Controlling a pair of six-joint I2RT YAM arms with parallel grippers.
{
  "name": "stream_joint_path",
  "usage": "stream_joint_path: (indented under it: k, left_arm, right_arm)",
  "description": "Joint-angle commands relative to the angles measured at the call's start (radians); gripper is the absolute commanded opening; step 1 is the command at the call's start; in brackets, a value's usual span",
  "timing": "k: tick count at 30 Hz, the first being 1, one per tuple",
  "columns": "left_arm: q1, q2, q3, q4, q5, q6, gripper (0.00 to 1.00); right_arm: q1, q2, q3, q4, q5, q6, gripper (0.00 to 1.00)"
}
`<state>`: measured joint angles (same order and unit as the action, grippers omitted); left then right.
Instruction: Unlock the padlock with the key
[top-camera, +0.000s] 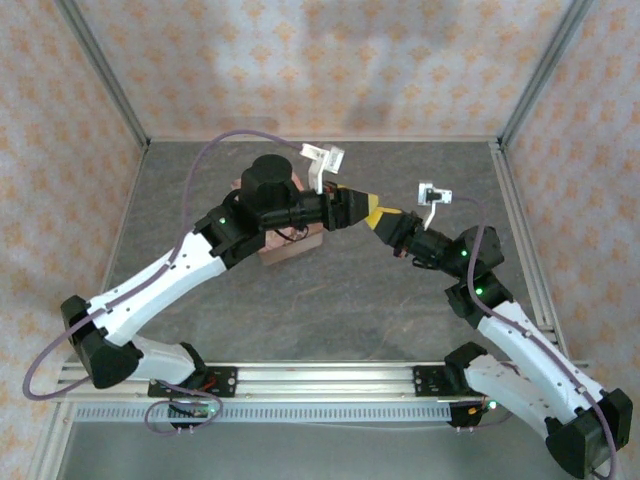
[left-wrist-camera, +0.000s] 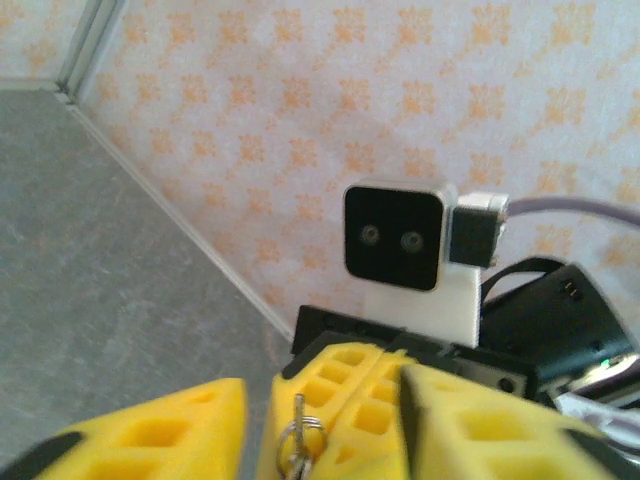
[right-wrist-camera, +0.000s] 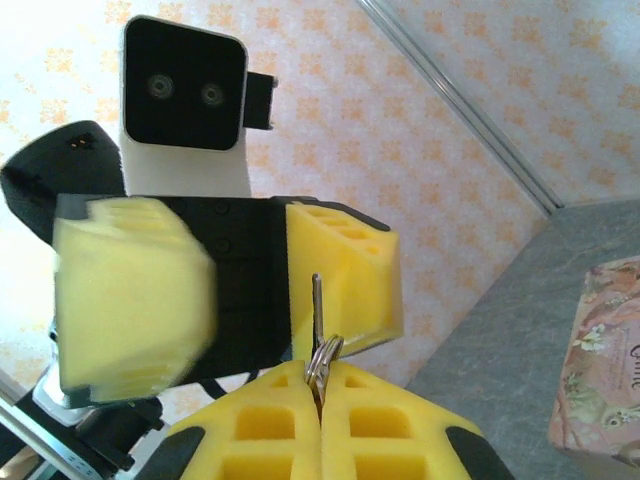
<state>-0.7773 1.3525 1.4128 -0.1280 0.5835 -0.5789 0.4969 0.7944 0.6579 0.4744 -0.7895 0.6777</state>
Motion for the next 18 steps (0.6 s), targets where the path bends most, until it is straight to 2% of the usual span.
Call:
stream_joint_path:
  k: [1,4,6,7,12,15,18]
  left_arm:
    - [0.001,-0.052,0.009,-0.037,-0.047,0.033,0.59]
    - [0.013,-0.067,0.003,-0.043,-0.047,0.039,0.59]
    - [0.015,-0.065,0.013,-0.077,-0.059,0.071,0.66]
    - [0.015,-0.061,0.027,-0.107,-0.065,0.085,0.66]
    - [0.014,-0.031,0.062,-0.164,-0.041,0.106,0.58]
    - [0.013,-0.009,0.094,-0.22,-0.067,0.105,0.58]
    - [0.013,-0.005,0.103,-0.261,-0.143,0.084,0.61]
  right_arm:
    - [0.002,-0.019,0.035,-0.029,-0.002,-0.059,0.0]
    - [0.002,-0.035,0.043,-0.075,-0.011,-0.086,0.0]
    - [0.002,-0.044,0.051,-0.108,-0.018,-0.104,0.0]
    - [0.002,-0.047,0.056,-0.121,-0.026,-0.109,0.0]
    - [0.002,-0.055,0.078,-0.187,-0.022,-0.144,0.0]
    - [0.002,-0.069,0.104,-0.288,0.028,-0.214,0.0]
    - [0.006,-0.078,0.165,-0.488,0.151,-0.344,0.0]
